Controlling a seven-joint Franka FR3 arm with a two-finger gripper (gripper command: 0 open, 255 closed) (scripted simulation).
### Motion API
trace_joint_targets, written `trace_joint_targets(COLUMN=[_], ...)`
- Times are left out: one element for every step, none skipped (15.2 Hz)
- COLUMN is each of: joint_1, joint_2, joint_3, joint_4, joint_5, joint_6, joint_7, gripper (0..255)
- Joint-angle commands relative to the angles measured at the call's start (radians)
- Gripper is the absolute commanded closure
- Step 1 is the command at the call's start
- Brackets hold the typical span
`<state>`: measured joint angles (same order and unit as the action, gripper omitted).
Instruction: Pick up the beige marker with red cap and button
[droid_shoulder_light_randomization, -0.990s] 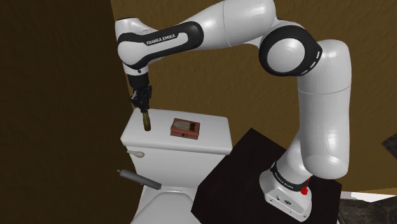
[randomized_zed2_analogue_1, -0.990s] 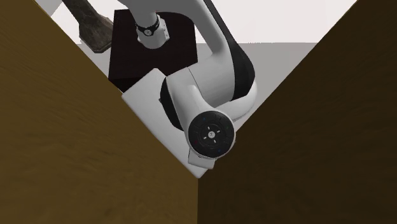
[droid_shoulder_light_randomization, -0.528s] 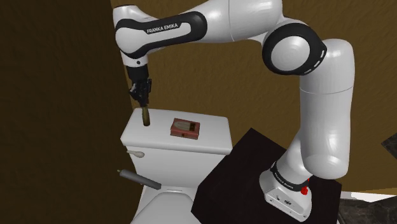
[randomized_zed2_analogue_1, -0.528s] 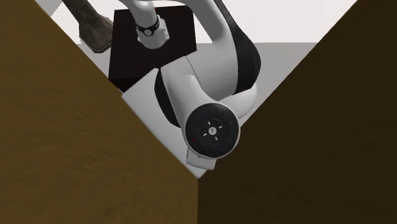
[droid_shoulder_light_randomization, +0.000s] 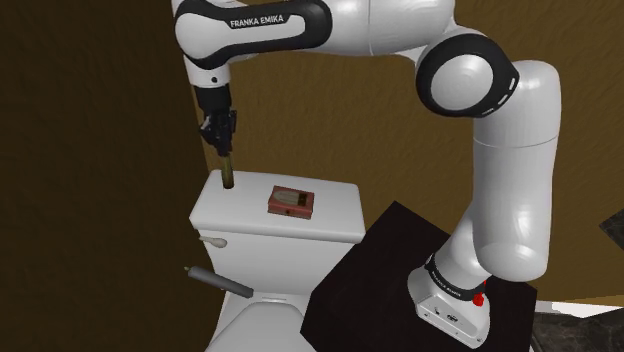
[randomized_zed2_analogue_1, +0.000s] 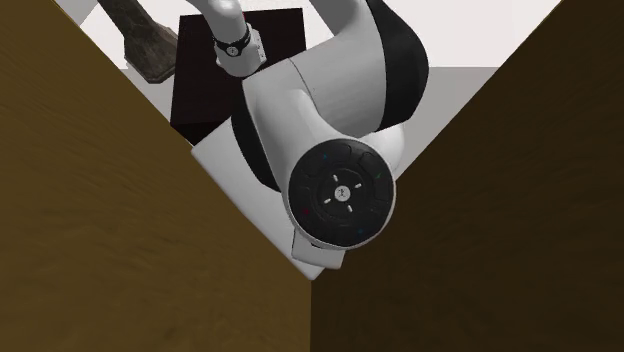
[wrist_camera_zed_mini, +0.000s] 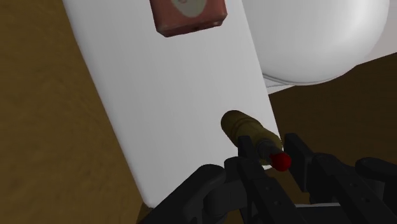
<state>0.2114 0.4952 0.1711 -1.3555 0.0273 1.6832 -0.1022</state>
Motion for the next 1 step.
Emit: trace_joint_targets(joint_1=[0.000], joint_2=[0.000], joint_3=[0.000], joint_4=[0.008], joint_5=[0.000], joint_6=[-0.008], joint_7=[0.000], gripper=[255])
